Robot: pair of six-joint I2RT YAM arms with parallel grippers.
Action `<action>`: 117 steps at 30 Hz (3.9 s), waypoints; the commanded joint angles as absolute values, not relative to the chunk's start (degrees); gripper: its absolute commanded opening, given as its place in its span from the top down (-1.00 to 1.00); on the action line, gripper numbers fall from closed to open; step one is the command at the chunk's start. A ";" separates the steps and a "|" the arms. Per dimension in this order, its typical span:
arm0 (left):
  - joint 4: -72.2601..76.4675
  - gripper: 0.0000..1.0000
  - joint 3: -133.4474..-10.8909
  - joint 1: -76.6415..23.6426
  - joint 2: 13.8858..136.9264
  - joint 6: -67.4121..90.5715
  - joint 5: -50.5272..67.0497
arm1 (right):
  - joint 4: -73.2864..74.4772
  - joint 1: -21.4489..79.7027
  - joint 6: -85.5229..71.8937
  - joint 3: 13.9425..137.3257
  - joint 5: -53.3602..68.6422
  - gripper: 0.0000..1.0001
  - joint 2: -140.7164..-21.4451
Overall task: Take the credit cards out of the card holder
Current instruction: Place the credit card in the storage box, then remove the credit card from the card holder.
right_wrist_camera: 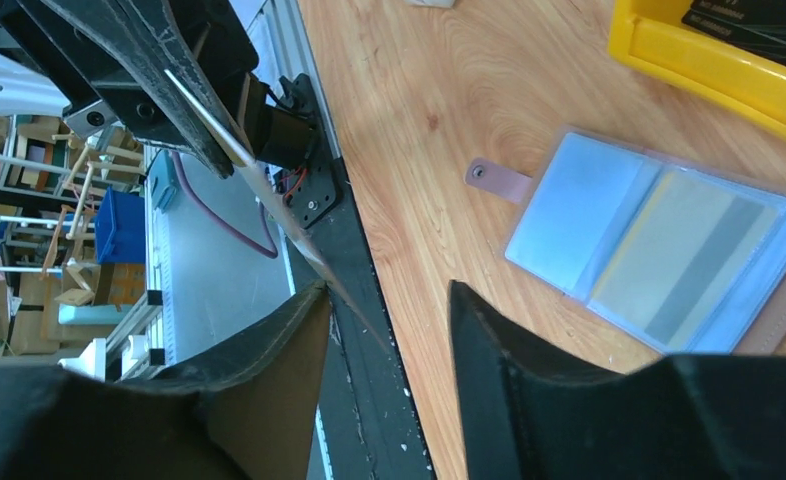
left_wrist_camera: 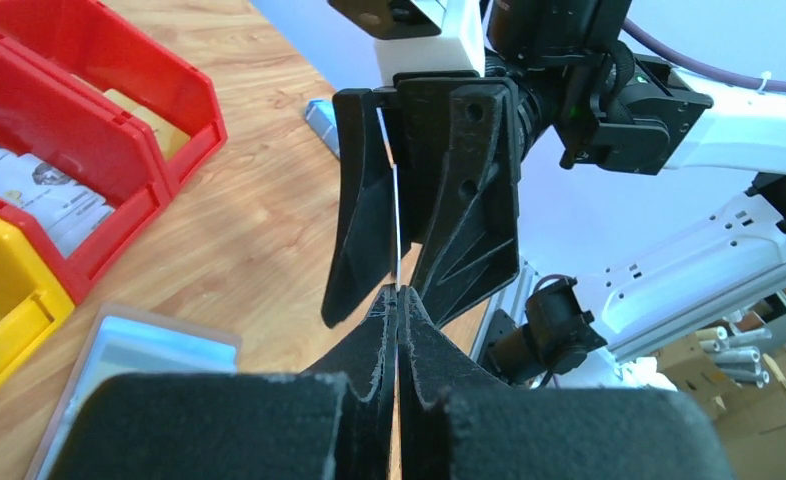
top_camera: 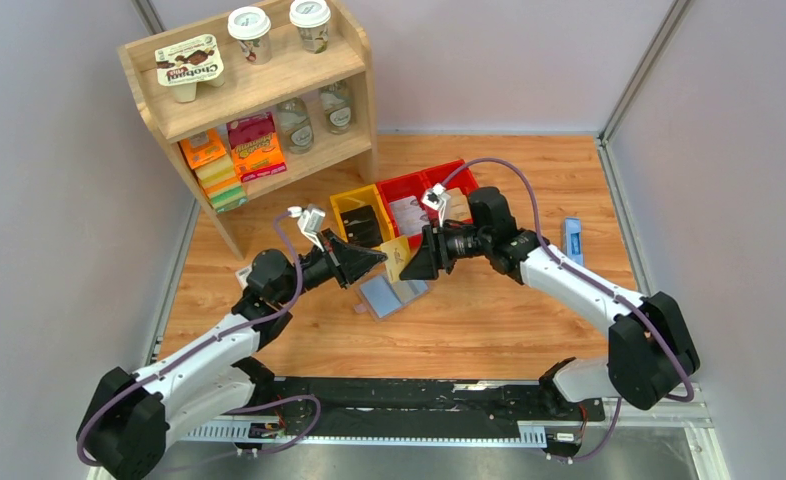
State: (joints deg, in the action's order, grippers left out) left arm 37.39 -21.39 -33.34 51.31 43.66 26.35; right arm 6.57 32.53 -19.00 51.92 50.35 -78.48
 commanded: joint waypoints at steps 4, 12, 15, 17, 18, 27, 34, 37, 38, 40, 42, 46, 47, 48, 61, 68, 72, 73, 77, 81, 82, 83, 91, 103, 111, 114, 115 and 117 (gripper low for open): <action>41.48 1.00 -24.43 -33.13 54.92 43.07 29.35 | 5.01 32.43 -17.84 56.77 55.46 0.15 -78.66; 41.40 1.00 -25.40 -32.96 57.65 42.45 30.32 | 8.26 31.03 -16.62 59.68 58.01 0.56 -78.75; 40.44 1.00 -26.28 -32.87 58.27 41.75 30.32 | 8.88 30.59 -16.78 59.50 57.75 0.89 -79.28; 39.21 1.00 -26.72 -32.52 58.27 41.57 29.45 | 8.79 29.97 -18.01 58.89 56.78 1.00 -79.54; 38.68 0.87 -26.81 -32.26 57.92 41.57 28.92 | 8.79 29.54 -18.80 58.54 56.17 1.00 -79.54; 8.05 -0.32 -30.49 -28.48 45.10 33.93 5.12 | 5.28 22.95 -31.18 56.78 36.77 1.00 -78.13; -15.16 -0.61 -34.79 -25.40 33.85 29.71 -12.89 | 4.31 18.90 -42.53 57.30 14.62 1.00 -80.59; -22.74 -0.68 -36.73 -25.49 30.95 29.01 -16.08 | 2.29 18.81 -46.74 57.65 4.69 1.00 -82.52; -25.81 -0.68 -37.35 -25.40 29.63 29.09 -16.78 | 1.68 18.63 -48.32 58.00 2.40 1.00 -83.40; -29.42 -0.68 -37.53 -25.49 27.35 28.92 -17.40 | 0.53 18.55 -50.01 59.58 -3.04 1.00 -85.68; -32.67 -0.68 -37.36 -25.49 25.41 29.35 -18.37 | 0.88 18.54 -51.23 62.13 -6.75 1.00 -88.32; -38.57 -0.68 -37.44 -25.40 23.03 30.15 -19.60 | 5.00 18.63 -56.23 67.49 -14.22 1.00 -93.94; -40.50 -0.68 -37.88 -25.49 22.85 30.06 -19.08 | 5.18 18.55 -56.77 68.54 -15.28 1.00 -95.61; -41.47 -0.68 -38.05 -25.49 22.85 30.06 -18.81 | 4.66 18.54 -57.21 69.42 -15.55 1.00 -97.19; -45.88 -0.69 -40.17 -25.49 21.97 27.42 -19.69 | 9.84 19.95 -65.91 81.47 -13.36 0.99 -113.37; -45.00 -0.69 -39.64 -25.49 21.80 27.25 -19.34 | 15.20 20.39 -68.82 82.36 -12.39 0.88 -115.05; -44.91 -0.69 -39.46 -25.40 21.36 27.25 -19.07 | 15.55 20.83 -68.12 79.99 -14.15 0.49 -112.60; -44.83 -0.69 -39.55 -25.40 21.36 27.33 -19.07 | 15.82 20.92 -68.12 79.46 -14.50 0.29 -111.72; -44.12 -0.69 -39.11 -25.49 20.92 27.16 -18.28 | 16.78 21.18 -66.54 77.00 -15.47 -0.14 -107.68; -42.81 -0.69 -38.58 -25.40 20.74 26.81 -16.35 | 20.82 22.41 -62.68 75.42 -17.04 -0.46 -103.20; -42.37 -0.69 -38.32 -25.40 20.74 26.37 -15.48 | 21.27 22.76 -60.93 74.71 -17.40 -0.51 -101.97; -42.10 -0.69 -38.32 -25.40 20.83 26.19 -15.12 | 21.44 23.29 -59.43 73.75 -17.75 -0.55 -100.47; -38.07 -0.69 -38.32 -25.49 27.58 25.48 -7.57 | 17.85 29.26 -43.18 65.84 -13.20 -0.72 -90.80; -26.81 -0.70 -36.74 -25.40 45.87 32.34 7.91 | 13.62 44.47 -27.51 61.08 -3.70 -0.71 -92.72; -21.01 -0.71 -34.90 -25.58 54.75 34.71 10.98 | 14.33 46.05 -27.33 62.40 -1.50 -0.64 -99.49; -19.08 -0.71 -34.11 -25.49 57.38 35.59 11.42 | 13.98 46.49 -27.33 62.31 -0.97 -0.62 -100.98; -18.72 -0.71 -33.93 -25.49 57.74 35.68 11.51 | 13.89 46.58 -27.33 62.23 -0.97 -0.62 -101.42; -18.37 -0.71 -33.75 -25.49 59.76 35.86 12.30 | 13.71 46.58 -27.25 62.14 -0.97 -0.62 -102.30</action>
State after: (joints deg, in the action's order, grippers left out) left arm -22.70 -34.13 -25.69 57.54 34.39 10.04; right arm 15.66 46.09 -28.36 61.39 -1.85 -101.30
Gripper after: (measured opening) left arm 0.851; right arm 0.812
